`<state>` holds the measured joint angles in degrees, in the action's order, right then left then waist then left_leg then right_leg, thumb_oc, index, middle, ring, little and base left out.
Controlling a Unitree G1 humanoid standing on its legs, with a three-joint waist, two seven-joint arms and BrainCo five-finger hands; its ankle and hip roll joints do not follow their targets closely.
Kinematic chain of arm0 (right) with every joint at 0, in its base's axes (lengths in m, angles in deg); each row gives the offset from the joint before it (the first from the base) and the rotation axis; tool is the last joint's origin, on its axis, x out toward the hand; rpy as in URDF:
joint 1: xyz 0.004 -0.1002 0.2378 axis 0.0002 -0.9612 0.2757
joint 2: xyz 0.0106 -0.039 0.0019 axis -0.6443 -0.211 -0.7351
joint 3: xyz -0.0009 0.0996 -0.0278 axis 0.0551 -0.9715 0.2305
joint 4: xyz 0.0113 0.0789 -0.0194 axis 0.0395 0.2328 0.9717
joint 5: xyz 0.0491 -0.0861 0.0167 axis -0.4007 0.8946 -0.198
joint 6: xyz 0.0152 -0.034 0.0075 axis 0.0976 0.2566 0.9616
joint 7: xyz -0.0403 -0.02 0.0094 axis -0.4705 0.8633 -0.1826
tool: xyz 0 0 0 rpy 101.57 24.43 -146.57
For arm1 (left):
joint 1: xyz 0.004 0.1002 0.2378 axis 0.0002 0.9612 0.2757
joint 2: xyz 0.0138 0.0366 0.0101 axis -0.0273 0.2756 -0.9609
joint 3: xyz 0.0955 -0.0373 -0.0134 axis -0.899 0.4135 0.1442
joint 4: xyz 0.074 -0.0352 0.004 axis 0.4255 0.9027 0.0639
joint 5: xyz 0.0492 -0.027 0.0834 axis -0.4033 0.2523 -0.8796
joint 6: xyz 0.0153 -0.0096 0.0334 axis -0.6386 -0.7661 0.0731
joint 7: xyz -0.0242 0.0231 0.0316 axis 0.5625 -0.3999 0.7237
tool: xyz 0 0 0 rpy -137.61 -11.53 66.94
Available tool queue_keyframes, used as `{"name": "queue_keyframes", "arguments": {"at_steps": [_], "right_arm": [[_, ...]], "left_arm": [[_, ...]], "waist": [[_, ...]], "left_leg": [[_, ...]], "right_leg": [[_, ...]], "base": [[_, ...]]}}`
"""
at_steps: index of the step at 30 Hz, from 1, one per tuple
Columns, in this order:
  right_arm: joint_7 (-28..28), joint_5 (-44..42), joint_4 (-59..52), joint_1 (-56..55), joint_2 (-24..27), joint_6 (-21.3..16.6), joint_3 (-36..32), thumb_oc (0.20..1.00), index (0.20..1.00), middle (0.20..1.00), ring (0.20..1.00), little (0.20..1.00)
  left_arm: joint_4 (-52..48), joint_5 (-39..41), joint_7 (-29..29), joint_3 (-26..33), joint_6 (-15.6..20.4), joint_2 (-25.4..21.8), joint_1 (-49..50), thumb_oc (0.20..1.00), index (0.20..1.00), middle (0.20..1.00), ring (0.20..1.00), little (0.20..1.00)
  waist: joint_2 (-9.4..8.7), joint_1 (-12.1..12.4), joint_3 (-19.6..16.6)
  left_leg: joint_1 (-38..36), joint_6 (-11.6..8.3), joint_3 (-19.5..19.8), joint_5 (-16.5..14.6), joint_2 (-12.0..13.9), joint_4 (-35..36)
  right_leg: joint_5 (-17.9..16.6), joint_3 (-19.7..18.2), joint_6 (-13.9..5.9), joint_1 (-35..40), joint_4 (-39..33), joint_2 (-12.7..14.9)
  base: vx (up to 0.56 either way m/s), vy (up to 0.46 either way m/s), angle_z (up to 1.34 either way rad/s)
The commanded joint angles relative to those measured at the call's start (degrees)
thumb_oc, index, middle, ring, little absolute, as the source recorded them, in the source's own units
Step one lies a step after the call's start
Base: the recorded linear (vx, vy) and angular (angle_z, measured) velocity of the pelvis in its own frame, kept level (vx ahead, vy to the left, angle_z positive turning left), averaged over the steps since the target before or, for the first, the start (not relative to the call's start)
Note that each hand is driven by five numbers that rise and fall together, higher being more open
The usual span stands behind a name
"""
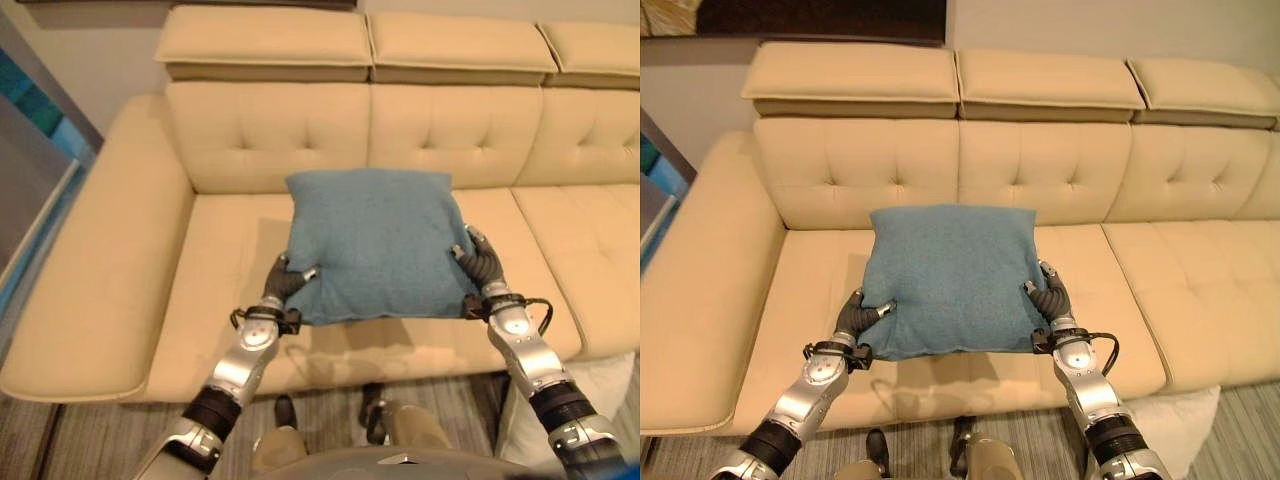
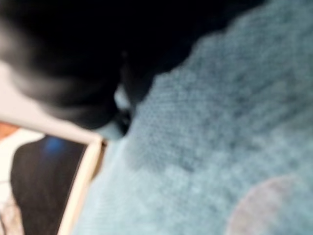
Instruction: Pick up all the scattered cushions and arrange them neatly on the sofa.
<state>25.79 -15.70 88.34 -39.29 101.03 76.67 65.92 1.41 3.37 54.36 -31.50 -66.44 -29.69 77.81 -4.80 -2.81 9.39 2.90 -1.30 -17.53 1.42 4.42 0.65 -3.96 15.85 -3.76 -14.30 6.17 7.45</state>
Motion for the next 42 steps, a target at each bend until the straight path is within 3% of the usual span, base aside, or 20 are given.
{"name": "queue_keyframes", "arguments": {"at_steps": [1, 14, 18, 23, 29, 32, 34, 38, 39, 40, 42], "right_arm": [[0.7, 2.6, -6.2, 9.0, -4.7, -6.5, 4.0, 0.200, 0.200, 0.200, 0.200, 0.200], [-4.0, 5.6, 6.2, 30.6, -2.4, -5.6, 10.3, 0.200, 0.200, 0.200, 0.200, 0.200], [-6.6, 7.6, 10.1, 38.7, -1.8, -5.4, 12.0, 0.200, 0.200, 0.200, 0.200, 0.200], [-9.4, 9.7, 11.7, 44.5, -1.4, -5.8, 12.3, 0.200, 0.200, 0.200, 0.200, 0.200], [-17.9, 18.9, 5.5, 49.9, 1.1, -9.2, 9.8, 0.200, 0.200, 0.200, 0.200, 0.200], [-19.3, 21.4, 6.0, 51.2, 2.0, -9.1, 10.4, 0.200, 0.200, 0.200, 0.200, 0.200], [-21.1, 23.0, 9.7, 54.4, 2.0, -7.9, 11.6, 0.200, 0.200, 0.200, 0.200, 0.200], [-21.2, 17.0, 26.0, 65.5, -1.4, -4.0, 14.5, 0.200, 0.200, 0.200, 0.200, 0.200], [-20.1, 15.5, 30.1, 67.9, -2.0, -2.6, 15.8, 0.200, 0.200, 0.200, 0.200, 0.200], [-18.7, 12.0, 35.4, 70.8, -3.2, -1.7, 16.0, 0.200, 0.200, 0.200, 0.200, 0.200], [-14.9, 3.8, 45.2, 75.0, -6.0, 1.3, 16.7, 0.200, 0.200, 0.200, 0.200, 0.200]], "left_arm": [[-8.7, -4.5, -1.4, -0.7, 8.0, 0.4, -8.8, 0.200, 0.200, 0.200, 0.200, 0.200], [0.8, -5.1, -8.9, -1.8, 9.4, -0.2, -25.3, 0.200, 0.200, 0.200, 0.200, 0.200], [5.4, -5.7, -12.4, -2.6, 9.6, -0.2, -33.5, 0.200, 0.200, 0.200, 0.200, 0.200], [7.6, -7.7, -15.2, -3.0, 10.0, -0.9, -40.5, 0.200, 0.200, 0.200, 0.200, 0.200], [4.8, -18.0, -24.5, -1.4, 10.9, -2.7, -48.7, 0.200, 0.200, 0.200, 0.200, 0.200], [5.6, -18.7, -25.7, -1.3, 10.7, -2.6, -49.9, 0.200, 0.200, 0.200, 0.200, 0.200], [10.8, -16.8, -26.5, -2.2, 9.4, -1.2, -53.0, 0.200, 0.200, 0.200, 0.200, 0.200], [26.8, -8.8, -23.5, -5.1, 5.2, 1.5, -64.8, 0.200, 0.200, 0.200, 0.200, 0.200], [30.2, -7.0, -22.2, -5.7, 4.1, 2.1, -67.7, 0.376, 0.376, 0.376, 0.376, 0.376], [34.3, -5.0, -20.5, -6.4, 3.4, 2.6, -71.4, 1.000, 1.000, 1.000, 1.000, 1.000], [41.9, 1.7, -17.4, -7.4, 1.8, 5.2, -77.0, 1.000, 1.000, 1.000, 1.000, 1.000]], "waist": [[-1.90, 1.8, 0.0], [-0.45, 3.2, 5.0], [0.63, 3.5, 5.9], [1.42, 3.3, 5.7], [2.60, 2.3, 3.3], [2.72, 2.2, 2.8], [2.92, 2.3, 2.3], [3.47, 2.9, 3.3], [3.51, 3.0, 3.5], [3.75, 3.3, 4.0], [4.10, 3.9, 4.8]], "left_leg": [[3.4, -2.28, 2.5, -1.5, 0.0, -4.2], [15.6, -2.13, 3.4, 0.2, -0.6, -7.1], [19.9, -2.78, 4.6, -0.4, -0.1, -8.3], [24.1, -2.81, 5.2, 0.3, 0.1, -8.8], [29.3, -2.94, 6.2, 0.6, -0.3, -8.4], [30.4, -2.94, 6.3, 0.9, -0.3, -8.2], [32.0, -2.95, 6.7, 1.4, -0.4, -7.9], [35.8, -3.30, 7.6, 3.7, -0.5, -7.1], [36.4, -3.40, 7.9, 4.2, -0.4, -6.6], [37.5, -3.42, 8.3, 4.7, -0.4, -6.4], [39.5, -3.46, 9.0, 5.5, -0.6, -6.2]], "right_leg": [[-1.0, -3.1, -6.95, 7.7, -2.6, 5.1], [-3.9, -2.8, -6.81, -5.1, -0.8, 6.9], [-3.0, -3.2, -7.31, -9.7, 1.0, 7.0], [-3.2, -3.6, -7.36, -14.3, 2.2, 7.4], [-3.8, -5.1, -8.17, -20.6, 2.8, 7.8], [-4.0, -5.3, -8.20, -21.8, 3.0, 7.9], [-4.4, -5.3, -8.35, -23.5, 2.9, 8.0], [-5.7, -5.3, -8.52, -26.9, 2.7, 8.0], [-6.1, -5.3, -8.68, -27.6, 2.5, 7.9], [-6.5, -5.4, -8.67, -28.7, 2.4, 7.9], [-7.0, -5.7, -8.76, -30.3, 2.2, 7.9]], "base": [[-0.04, 0.055, -0.19], [-0.07, 0.021, 0.04], [-0.03, -0.009, 0.08], [0.00, -0.001, 0.01], [0.05, 0.033, 0.00], [0.00, 0.000, 0.00], [-0.01, 0.001, 0.02], [-0.04, -0.017, 0.04], [-0.06, -0.033, 0.13], [-0.05, -0.037, 0.13], [-0.04, -0.030, 0.11]]}}
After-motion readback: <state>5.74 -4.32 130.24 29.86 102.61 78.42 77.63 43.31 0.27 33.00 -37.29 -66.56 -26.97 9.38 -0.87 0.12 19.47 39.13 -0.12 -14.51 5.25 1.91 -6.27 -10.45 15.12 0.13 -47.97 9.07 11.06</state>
